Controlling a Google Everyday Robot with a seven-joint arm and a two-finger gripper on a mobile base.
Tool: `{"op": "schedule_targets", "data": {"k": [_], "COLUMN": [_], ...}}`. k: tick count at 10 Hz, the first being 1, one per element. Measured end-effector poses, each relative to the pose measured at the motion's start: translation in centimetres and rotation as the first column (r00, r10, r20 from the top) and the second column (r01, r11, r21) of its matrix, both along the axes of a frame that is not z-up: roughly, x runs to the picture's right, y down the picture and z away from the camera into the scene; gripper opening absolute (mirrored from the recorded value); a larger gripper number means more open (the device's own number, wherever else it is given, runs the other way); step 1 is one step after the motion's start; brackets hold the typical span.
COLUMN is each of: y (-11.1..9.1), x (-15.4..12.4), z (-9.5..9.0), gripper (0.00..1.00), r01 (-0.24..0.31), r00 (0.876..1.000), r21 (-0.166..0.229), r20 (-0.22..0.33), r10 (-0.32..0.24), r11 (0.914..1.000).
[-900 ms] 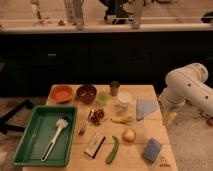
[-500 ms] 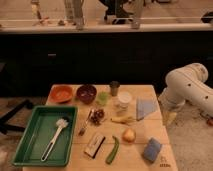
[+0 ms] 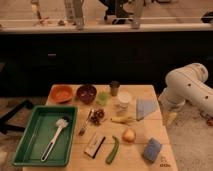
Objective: Place apple in metal cup
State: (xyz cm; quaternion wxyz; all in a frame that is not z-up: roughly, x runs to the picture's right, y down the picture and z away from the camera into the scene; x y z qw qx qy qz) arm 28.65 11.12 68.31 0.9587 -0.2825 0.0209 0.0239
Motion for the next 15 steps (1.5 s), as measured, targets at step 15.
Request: {"op": "schedule_targets", "data": {"k": [15], "y": [0.55], "x": [-0.5], "z": [-0.15], "gripper": [0.8], "r01": [0.019], "r00": [1.0], "r21": [-0.008], "r20": [0.003], "r10": [-0.019], "r11": [0.9998]}}
